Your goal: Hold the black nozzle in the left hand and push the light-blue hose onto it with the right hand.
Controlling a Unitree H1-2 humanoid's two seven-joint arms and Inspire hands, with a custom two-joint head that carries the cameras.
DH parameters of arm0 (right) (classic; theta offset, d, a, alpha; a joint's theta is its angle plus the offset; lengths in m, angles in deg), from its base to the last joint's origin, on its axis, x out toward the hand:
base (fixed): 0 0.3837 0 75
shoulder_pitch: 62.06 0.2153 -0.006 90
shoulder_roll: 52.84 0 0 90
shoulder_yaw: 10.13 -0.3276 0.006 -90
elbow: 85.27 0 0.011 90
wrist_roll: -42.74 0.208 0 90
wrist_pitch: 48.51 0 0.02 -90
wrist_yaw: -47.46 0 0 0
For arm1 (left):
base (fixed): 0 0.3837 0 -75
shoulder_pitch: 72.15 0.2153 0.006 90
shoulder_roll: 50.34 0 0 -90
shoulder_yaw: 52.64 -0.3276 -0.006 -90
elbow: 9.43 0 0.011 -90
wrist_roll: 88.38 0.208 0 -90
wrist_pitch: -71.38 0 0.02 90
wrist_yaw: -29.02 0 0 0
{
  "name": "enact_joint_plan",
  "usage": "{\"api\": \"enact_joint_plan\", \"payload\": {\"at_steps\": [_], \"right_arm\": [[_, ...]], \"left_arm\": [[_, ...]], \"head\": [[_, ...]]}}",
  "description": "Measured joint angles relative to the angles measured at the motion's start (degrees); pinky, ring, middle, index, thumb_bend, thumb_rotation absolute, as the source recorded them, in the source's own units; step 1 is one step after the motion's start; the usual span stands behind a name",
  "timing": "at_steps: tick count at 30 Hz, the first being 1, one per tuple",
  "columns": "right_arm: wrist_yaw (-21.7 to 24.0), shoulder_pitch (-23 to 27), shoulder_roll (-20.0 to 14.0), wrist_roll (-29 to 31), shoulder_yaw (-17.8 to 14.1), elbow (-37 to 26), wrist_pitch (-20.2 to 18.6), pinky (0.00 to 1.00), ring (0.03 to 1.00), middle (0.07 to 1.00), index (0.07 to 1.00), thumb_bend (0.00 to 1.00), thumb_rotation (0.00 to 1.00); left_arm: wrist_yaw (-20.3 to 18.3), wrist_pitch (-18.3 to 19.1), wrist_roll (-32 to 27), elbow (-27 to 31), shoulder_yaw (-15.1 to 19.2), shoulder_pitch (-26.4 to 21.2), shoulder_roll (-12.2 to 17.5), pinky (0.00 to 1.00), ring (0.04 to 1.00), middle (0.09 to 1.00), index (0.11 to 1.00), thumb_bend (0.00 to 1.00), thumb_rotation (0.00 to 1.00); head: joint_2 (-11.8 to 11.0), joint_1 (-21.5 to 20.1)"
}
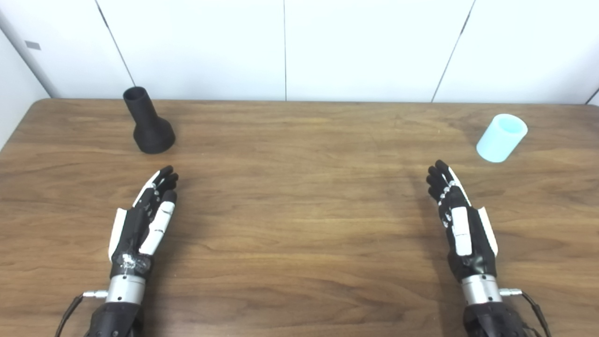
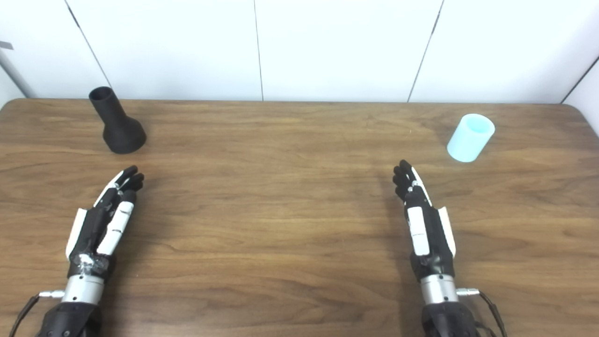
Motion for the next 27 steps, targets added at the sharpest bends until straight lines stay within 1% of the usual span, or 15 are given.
{"api": "enact_joint_plan", "payload": {"at_steps": [2, 3, 4, 5, 6, 7, 8, 9, 12, 13, 18, 21, 23, 25, 27], "right_arm": [[0.3, 0.0, -0.1, 0.4, -0.1, 0.1, 0.3, 0.96, 0.938, 0.931, 0.943, 0.62, 1.00], [0.4, 0.0, -0.2, 0.7, -0.1, 0.2, 0.4, 0.96, 0.940, 0.934, 0.947, 0.62, 1.00], [0.5, 0.0, -0.3, 0.9, -0.2, 0.3, 0.6, 0.96, 0.942, 0.939, 0.951, 0.62, 1.00], [0.6, 0.0, -0.3, 1.0, -0.2, 0.4, 0.9, 0.97, 0.942, 0.941, 0.954, 0.61, 1.00], [0.8, 0.0, -0.4, 1.1, -0.2, 0.5, 1.2, 0.97, 0.941, 0.942, 0.955, 0.61, 1.00], [0.9, 0.0, -0.6, 1.3, -0.2, 0.6, 1.5, 0.96, 0.943, 0.946, 0.959, 0.61, 1.00], [1.1, 0.0, -0.7, 1.4, -0.2, 0.7, 1.8, 0.96, 0.945, 0.949, 0.962, 0.61, 1.00], [1.2, 0.0, -0.8, 1.6, -0.1, 0.8, 2.3, 0.97, 0.948, 0.953, 0.966, 0.60, 1.00], [1.5, 0.3, -1.1, 2.1, -0.1, 1.3, 3.2, 0.98, 0.963, 0.967, 0.983, 0.59, 1.00], [1.6, 0.4, -1.2, 2.2, -0.2, 1.6, 3.2, 0.98, 0.961, 0.965, 0.982, 0.59, 1.00], [2.0, 0.6, -1.5, 2.6, -0.1, 1.8, 3.4, 0.98, 0.961, 0.962, 0.979, 0.60, 1.00], [2.3, 0.6, -1.5, 3.3, -0.2, 1.8, 3.4, 0.99, 0.964, 0.960, 0.977, 0.60, 1.00], [2.3, 0.7, -1.5, 3.5, -0.2, 1.8, 3.4, 0.99, 0.965, 0.967, 0.983, 0.59, 1.00], [2.4, 0.7, -1.5, 3.6, -0.2, 1.8, 3.4, 0.99, 0.963, 0.966, 0.982, 0.59, 1.00], [2.4, 0.7, -1.5, 3.7, -0.2, 1.8, 3.4, 0.98, 0.959, 0.964, 0.979, 0.60, 1.00]], "left_arm": [[0.2, 0.1, 0.7, 0.2, -0.3, 0.2, -0.5, 0.97, 0.901, 0.882, 0.878, 0.40, 0.57], [0.3, 0.1, 1.1, 0.5, -0.6, 0.3, -0.8, 0.96, 0.899, 0.881, 0.881, 0.39, 0.58], [0.5, 0.2, 1.8, 0.8, -1.0, 0.5, -1.1, 0.96, 0.898, 0.881, 0.881, 0.38, 0.58], [0.6, 0.2, 2.9, 1.0, -1.4, 0.7, -1.3, 0.94, 0.892, 0.878, 0.879, 0.37, 0.59], [0.8, 0.2, 3.4, 1.2, -1.7, 0.8, -1.4, 0.92, 0.888, 0.876, 0.876, 0.37, 0.58], [1.0, 0.1, 4.2, 1.2, -1.9, 0.9, -1.5, 0.91, 0.883, 0.873, 0.871, 0.36, 0.58], [1.4, 0.0, 4.8, 1.2, -2.0, 0.9, -1.6, 0.90, 0.879, 0.869, 0.866, 0.36, 0.56], [1.5, -0.2, 4.9, 1.2, -2.0, 0.9, -1.7, 0.90, 0.882, 0.872, 0.868, 0.35, 0.54], [1.6, -0.1, 4.9, 1.2, -2.0, 0.8, -2.0, 0.91, 0.899, 0.887, 0.879, 0.37, 0.49], [1.6, -0.1, 4.9, 1.2, -2.0, 0.8, -2.1, 0.89, 0.893, 0.884, 0.876, 0.38, 0.48], [2.1, 0.0, 7.0, 1.3, -2.6, 0.8, -2.2, 0.86, 0.886, 0.883, 0.875, 0.41, 0.42], [2.6, -0.1, 7.5, 1.3, -2.6, 0.9, -2.3, 0.81, 0.868, 0.875, 0.871, 0.45, 0.39], [3.0, -0.5, 8.0, 1.3, -2.6, 0.9, -2.3, 0.82, 0.860, 0.867, 0.862, 0.52, 0.32], [3.5, -0.9, 8.8, 1.3, -2.7, 0.9, -2.5, 0.84, 0.863, 0.866, 0.862, 0.54, 0.28], [3.8, -1.4, 9.2, 1.3, -2.8, 0.9, -2.9, 0.88, 0.873, 0.865, 0.861, 0.59, 0.18]], "head": [[-1.9, 2.4], [-2.1, 2.6], [-3.2, 3.5], [-3.3, 3.5], [-4.1, 4.2], [-4.3, 4.4], [-5.2, 5.1], [-7.0, 6.2], [-8.6, 7.4], [-9.0, 7.7], [-9.5, 7.7], [-9.6, 7.8], [-9.3, 7.9], [-9.0, 8.2], [-8.8, 8.3]]}}
